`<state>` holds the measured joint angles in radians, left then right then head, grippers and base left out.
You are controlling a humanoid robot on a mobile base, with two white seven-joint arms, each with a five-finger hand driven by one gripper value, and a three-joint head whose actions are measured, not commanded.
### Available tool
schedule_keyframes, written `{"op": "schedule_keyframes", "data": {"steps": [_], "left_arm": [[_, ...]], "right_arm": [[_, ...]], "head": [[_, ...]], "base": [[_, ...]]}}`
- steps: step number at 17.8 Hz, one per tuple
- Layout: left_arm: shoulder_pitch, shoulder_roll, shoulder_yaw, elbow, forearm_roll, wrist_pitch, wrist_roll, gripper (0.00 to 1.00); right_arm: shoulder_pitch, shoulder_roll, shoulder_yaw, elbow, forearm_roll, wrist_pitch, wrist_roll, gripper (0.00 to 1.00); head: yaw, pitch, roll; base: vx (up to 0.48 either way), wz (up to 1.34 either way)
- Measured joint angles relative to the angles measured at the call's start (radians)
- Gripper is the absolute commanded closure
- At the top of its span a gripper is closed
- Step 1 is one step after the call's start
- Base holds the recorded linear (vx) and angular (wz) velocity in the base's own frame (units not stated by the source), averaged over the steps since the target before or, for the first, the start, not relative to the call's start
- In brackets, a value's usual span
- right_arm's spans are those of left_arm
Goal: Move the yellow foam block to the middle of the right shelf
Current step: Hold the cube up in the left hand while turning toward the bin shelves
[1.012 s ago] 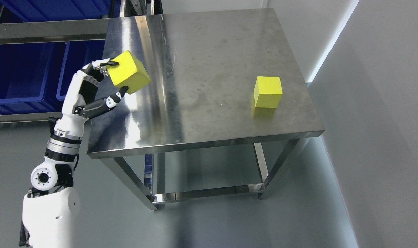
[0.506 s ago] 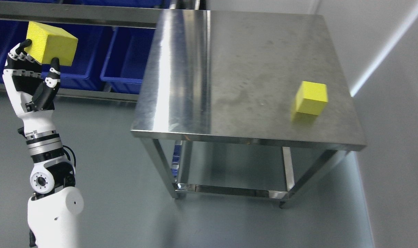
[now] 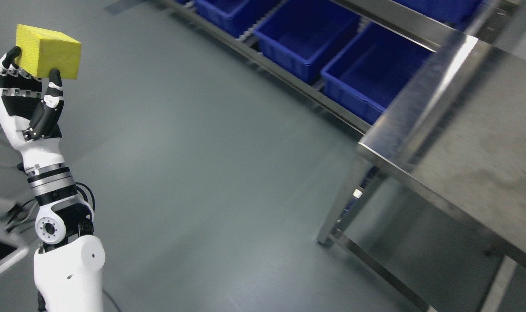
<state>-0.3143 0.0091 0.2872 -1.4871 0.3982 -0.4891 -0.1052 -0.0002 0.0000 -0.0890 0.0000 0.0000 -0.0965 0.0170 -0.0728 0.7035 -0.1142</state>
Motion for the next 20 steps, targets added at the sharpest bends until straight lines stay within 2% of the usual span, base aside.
{"op": "schedule_keyframes", "data": {"steps": [8, 20], "left_arm": [[0.001, 0.029, 0.003, -0.017, 0.003, 0.005, 0.0, 0.62], [-0.004, 0.054, 0.003, -0.027, 0.004, 0.018, 0.0, 0.62]], "right_arm": [[0.0, 0.0, 0.0, 0.0, 0.0, 0.0, -0.002, 0.0], [0.0, 0.0, 0.0, 0.0, 0.0, 0.0, 0.001, 0.0]], "head": [[0.0, 0.0, 0.0], [0.0, 0.0, 0.0]], "base": [[-0.036, 1.01], [0.032, 0.1]]}}
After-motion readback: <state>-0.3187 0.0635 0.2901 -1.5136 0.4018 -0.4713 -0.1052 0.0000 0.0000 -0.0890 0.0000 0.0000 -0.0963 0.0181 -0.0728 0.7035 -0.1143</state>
